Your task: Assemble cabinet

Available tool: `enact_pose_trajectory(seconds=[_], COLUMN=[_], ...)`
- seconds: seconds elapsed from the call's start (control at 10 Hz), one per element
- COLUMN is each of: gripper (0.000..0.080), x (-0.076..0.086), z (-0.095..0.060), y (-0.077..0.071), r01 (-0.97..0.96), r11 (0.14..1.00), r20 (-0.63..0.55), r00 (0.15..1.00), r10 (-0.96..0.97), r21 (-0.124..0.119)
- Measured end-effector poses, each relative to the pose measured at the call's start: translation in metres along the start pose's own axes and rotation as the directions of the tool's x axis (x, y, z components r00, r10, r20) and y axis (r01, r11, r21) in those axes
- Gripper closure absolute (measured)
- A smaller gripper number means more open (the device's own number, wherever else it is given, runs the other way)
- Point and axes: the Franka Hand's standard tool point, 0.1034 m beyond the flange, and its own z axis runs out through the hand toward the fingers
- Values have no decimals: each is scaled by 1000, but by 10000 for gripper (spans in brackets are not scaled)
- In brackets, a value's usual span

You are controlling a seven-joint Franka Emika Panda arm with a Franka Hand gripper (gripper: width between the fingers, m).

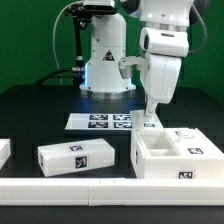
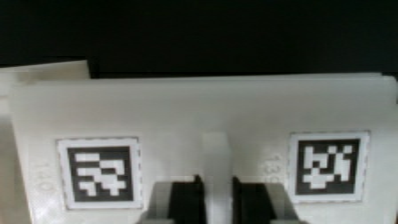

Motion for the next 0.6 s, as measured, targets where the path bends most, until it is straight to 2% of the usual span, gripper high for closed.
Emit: enact_pose_trajectory(seconds=[0.2, 0.3, 0.4, 0.6], gripper=[737, 737, 737, 737], x=[-5, -7, -8, -11], z=[-4, -4, -5, -3], y=[21, 33, 48, 49], r01=[59, 62, 70, 66], r11=[998, 998, 997, 998], r20=[11, 21, 28, 29], r00=[998, 998, 997, 997], r10=[-59, -62, -70, -66], r21=[6, 20, 21, 21])
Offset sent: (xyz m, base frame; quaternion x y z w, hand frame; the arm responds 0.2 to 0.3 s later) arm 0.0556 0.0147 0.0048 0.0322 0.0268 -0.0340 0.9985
